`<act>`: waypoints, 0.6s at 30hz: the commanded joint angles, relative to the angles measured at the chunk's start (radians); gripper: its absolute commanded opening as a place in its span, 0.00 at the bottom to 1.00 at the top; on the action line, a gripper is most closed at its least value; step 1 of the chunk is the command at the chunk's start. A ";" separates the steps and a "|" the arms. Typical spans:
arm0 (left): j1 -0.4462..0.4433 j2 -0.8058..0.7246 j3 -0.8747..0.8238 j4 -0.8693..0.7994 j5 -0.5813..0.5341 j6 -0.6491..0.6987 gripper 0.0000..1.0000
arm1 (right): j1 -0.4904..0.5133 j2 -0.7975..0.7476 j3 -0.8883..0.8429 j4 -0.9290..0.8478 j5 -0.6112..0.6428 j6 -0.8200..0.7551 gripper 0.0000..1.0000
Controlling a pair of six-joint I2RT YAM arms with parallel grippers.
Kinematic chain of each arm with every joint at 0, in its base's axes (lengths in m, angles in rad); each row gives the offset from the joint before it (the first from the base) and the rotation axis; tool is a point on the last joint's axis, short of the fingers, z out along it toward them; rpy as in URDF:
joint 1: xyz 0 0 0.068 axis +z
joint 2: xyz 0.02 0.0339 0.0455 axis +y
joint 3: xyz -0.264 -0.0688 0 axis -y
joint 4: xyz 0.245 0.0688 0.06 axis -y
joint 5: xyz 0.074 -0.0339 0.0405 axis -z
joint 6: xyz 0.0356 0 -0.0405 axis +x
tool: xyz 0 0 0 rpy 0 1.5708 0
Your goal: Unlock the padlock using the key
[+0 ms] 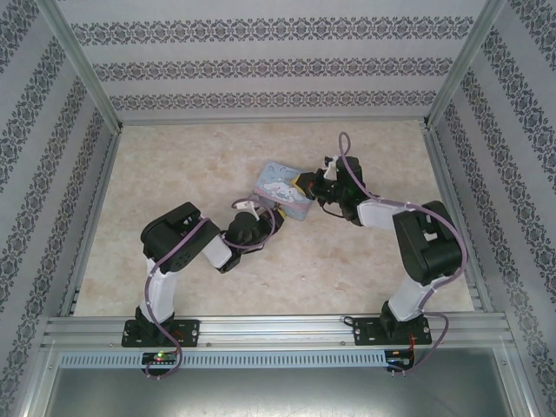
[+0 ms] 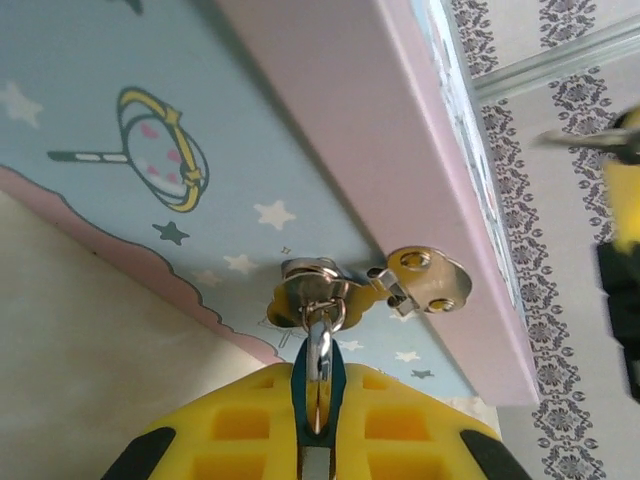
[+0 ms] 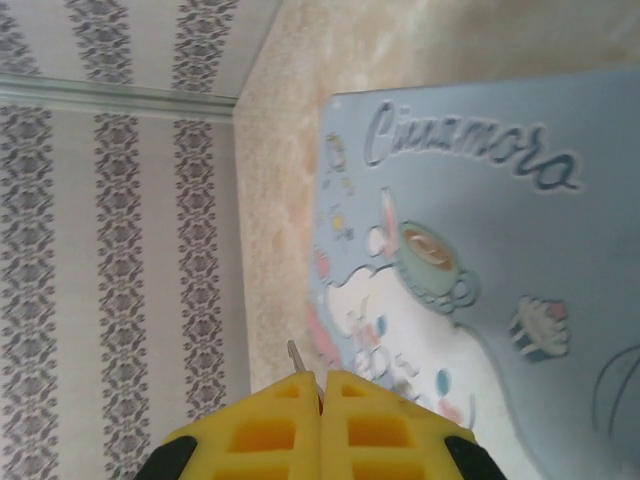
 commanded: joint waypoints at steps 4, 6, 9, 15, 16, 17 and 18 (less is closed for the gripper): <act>-0.003 -0.059 -0.078 -0.012 -0.078 -0.076 0.00 | 0.046 -0.147 -0.112 0.003 0.007 -0.013 0.00; -0.005 -0.073 -0.093 -0.014 -0.078 -0.097 0.00 | 0.059 -0.190 -0.156 0.004 0.018 -0.012 0.00; -0.005 -0.093 -0.109 -0.006 -0.069 -0.118 0.00 | 0.076 -0.255 -0.228 0.003 0.034 -0.013 0.00; -0.005 -0.156 -0.095 -0.058 -0.019 -0.135 0.00 | 0.106 -0.350 -0.374 0.007 0.080 0.017 0.00; -0.005 -0.171 -0.092 -0.076 -0.013 -0.136 0.00 | 0.116 -0.358 -0.395 0.009 0.094 0.024 0.00; -0.005 -0.190 -0.088 -0.097 -0.008 -0.133 0.00 | 0.128 -0.364 -0.413 0.016 0.109 0.030 0.00; -0.005 -0.207 -0.085 -0.125 -0.009 -0.134 0.00 | 0.139 -0.367 -0.427 0.024 0.118 0.035 0.00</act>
